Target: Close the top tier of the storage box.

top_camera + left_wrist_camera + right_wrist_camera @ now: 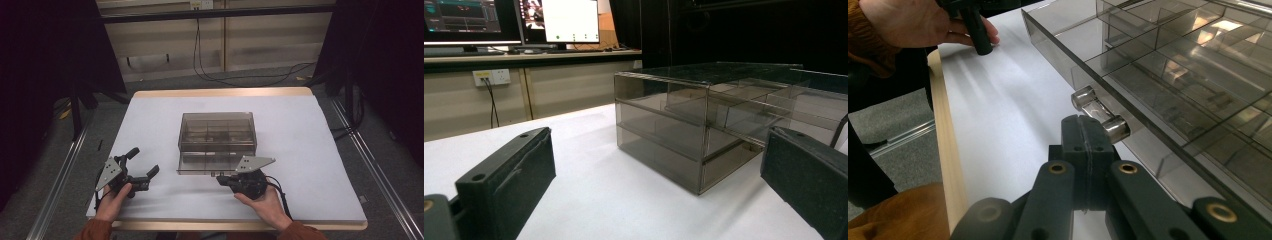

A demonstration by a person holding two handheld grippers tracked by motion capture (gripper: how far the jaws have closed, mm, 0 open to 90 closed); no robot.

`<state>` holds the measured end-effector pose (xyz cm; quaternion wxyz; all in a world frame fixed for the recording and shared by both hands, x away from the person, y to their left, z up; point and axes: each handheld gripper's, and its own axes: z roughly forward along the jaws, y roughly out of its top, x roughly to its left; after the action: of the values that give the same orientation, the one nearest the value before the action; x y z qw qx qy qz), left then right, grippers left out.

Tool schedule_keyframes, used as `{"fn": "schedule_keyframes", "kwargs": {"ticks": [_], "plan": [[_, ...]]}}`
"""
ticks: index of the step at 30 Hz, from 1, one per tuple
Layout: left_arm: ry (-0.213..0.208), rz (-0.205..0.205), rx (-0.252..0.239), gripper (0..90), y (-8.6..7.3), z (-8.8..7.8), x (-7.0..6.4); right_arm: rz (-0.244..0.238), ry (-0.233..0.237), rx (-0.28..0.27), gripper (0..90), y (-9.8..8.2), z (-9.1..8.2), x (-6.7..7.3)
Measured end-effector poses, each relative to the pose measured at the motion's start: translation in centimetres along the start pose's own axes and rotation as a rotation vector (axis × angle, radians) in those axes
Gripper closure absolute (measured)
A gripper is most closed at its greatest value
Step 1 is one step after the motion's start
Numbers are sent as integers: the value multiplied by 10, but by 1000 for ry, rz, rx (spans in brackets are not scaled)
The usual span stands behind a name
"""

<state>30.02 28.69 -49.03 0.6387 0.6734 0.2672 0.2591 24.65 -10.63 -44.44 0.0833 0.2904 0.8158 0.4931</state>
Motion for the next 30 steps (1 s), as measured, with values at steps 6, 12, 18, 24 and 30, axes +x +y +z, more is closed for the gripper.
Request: {"fn": "schedule_keyframes", "kwargs": {"ticks": [6,12,18,24,30], "plan": [[-2,0,1,9,0,0,0,2,5,-3,900,0,2,1],[0,1,2,10,0,0,0,1,-6,-12,900,0,2,0],[3,0,3,9,0,0,0,3,-9,-14,900,0,2,0],[0,-1,0,9,0,0,0,6,-8,-15,900,1,2,0],[1,0,3,9,0,0,0,6,-11,-17,900,1,2,0]]}}
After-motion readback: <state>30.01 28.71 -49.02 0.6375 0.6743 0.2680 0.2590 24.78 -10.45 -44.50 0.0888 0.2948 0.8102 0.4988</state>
